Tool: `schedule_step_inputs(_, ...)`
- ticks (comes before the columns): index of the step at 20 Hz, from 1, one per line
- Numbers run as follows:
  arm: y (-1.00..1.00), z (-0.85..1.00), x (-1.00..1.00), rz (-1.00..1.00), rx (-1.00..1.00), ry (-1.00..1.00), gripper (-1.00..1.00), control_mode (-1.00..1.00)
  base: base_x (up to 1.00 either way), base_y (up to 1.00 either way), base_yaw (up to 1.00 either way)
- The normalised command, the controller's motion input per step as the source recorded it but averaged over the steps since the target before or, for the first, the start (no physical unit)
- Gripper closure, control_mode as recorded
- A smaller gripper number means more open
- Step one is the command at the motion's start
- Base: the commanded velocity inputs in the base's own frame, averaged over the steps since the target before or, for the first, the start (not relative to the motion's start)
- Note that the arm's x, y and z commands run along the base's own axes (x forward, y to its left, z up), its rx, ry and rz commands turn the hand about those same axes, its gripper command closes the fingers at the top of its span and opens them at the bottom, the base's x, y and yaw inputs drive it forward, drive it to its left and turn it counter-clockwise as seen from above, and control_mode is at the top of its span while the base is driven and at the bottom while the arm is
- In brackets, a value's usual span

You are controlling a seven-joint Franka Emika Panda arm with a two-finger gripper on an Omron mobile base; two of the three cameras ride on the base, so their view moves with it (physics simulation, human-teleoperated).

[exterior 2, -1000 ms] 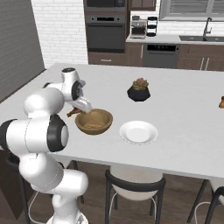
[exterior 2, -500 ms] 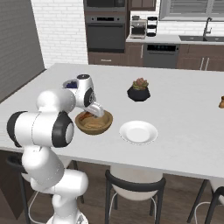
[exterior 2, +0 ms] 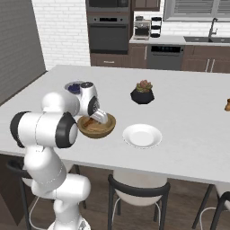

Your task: Pick the chicken drumstick and sweet potato from their plates and place them in the bowl. Then put the bowl in the fridge.

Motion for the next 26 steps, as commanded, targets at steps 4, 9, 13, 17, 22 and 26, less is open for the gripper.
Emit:
schedule_step_inputs(4,0.00,-0.10,0.06,0.00,0.00,-0.01,-1.00,-1.00,0.00,0.00,0.00)
schedule_step_inputs(9,0.00,-0.01,0.07,0.00,0.00,0.00,-1.00,-1.00,0.00,0.00,0.00)
schedule_step_inputs(13,0.00,0.00,0.21,0.00,0.00,0.00,-1.00,-1.00,0.00,0.00,0.00)
schedule_step_inputs(17,-0.03,0.00,0.27,0.00,0.00,0.00,-1.00,-1.00,0.00,0.00,0.00)
schedule_step_inputs(22,-0.24,0.12,0.03,0.00,0.00,0.00,-1.00,-1.00,0.00,0.00,0.00)
schedule_step_inputs(26,-0.45,0.27,-0.27,0.02,0.01,0.00,-1.00,-1.00,0.00,0.00,0.00)
